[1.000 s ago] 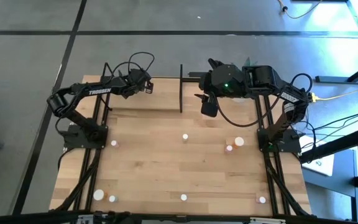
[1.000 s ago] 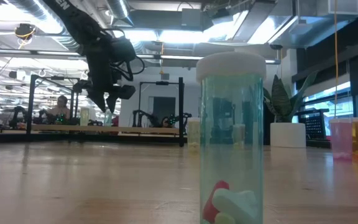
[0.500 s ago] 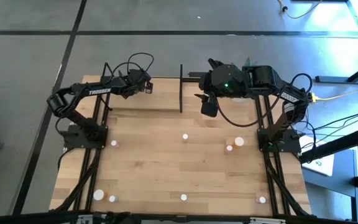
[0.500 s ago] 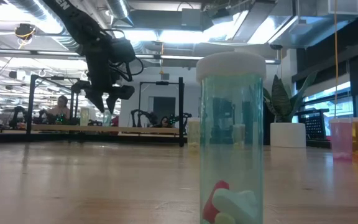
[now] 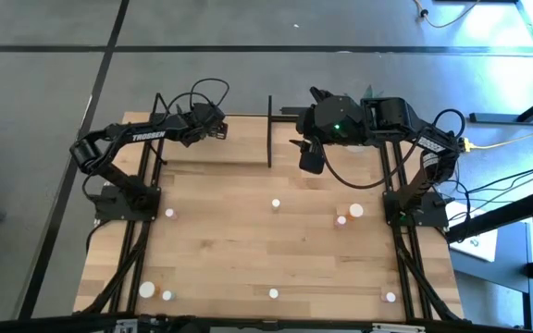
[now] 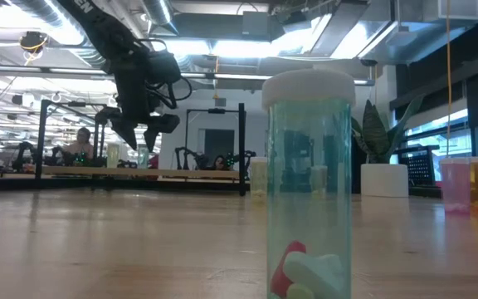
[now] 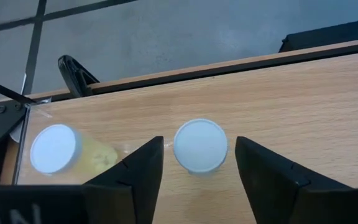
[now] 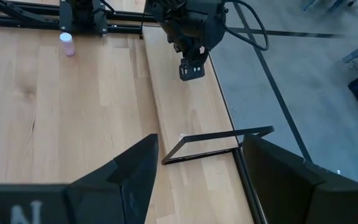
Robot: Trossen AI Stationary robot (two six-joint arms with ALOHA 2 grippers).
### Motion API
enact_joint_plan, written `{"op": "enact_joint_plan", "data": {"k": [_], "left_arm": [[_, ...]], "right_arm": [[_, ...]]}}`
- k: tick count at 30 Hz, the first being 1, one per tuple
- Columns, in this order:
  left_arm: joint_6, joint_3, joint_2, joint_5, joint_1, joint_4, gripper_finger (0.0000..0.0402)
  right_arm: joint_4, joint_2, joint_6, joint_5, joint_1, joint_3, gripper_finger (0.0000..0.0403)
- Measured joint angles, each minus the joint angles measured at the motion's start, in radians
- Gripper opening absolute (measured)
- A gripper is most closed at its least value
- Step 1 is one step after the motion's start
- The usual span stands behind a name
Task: Pick and place medicine bottles onto shelf by color
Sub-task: Put the top right pink pill bottle on the shelf
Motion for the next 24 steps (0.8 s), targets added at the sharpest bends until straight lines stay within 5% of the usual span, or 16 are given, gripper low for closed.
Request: {"op": "enact_joint_plan", "data": {"k": [13,24], "left_arm": [[0.065,0.000,-0.090,-0.001,0.000,-0.007,0.0196],[0.315,0.000,-0.370,0.061,-0.142,-0.070,0.0195]], "right_arm": [[0.000,0.000,0.002,0.000,0.000,0.000,0.0236],[0.000,0.000,0.002,0.000,0.000,0.000,0.0236]]}}
